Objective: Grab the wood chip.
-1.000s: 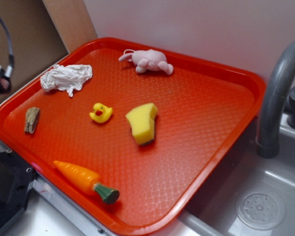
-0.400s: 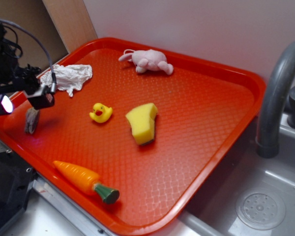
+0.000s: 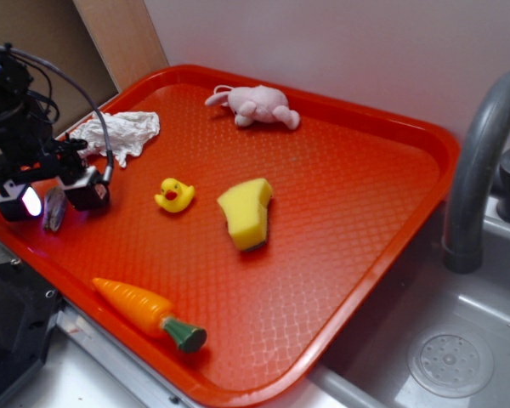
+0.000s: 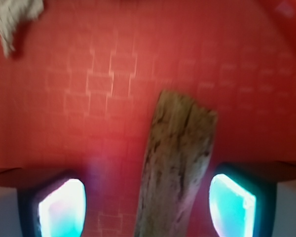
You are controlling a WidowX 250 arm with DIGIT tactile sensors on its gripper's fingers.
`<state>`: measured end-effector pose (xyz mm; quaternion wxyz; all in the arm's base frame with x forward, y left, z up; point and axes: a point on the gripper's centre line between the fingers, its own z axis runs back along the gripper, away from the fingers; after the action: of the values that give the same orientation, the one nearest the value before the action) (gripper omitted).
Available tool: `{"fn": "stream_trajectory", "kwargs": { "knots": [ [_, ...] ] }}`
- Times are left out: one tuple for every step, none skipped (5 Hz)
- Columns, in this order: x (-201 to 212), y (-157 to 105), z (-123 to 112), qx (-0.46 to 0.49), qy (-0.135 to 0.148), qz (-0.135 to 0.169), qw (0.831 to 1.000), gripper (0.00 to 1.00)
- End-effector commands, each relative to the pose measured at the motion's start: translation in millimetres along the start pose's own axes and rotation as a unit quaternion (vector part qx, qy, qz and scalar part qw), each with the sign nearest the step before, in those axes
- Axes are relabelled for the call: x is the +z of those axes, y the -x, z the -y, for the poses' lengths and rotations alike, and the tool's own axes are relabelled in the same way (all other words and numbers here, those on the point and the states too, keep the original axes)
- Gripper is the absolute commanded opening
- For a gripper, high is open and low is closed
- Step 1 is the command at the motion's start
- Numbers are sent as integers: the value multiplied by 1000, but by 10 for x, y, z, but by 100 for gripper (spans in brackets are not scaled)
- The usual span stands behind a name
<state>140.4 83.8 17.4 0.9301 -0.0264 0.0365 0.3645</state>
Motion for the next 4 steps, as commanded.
{"fn": "stream_trajectory", "kwargs": {
  "knots": [
    [5,101,-21,-19,18,16,1000,0],
    [114,106,66,-61,-14,39,997,0],
    [136,141,158,-104,-64,60,991,0],
    [249,90,382,-210,-89,65,972,0]
  ]
}}
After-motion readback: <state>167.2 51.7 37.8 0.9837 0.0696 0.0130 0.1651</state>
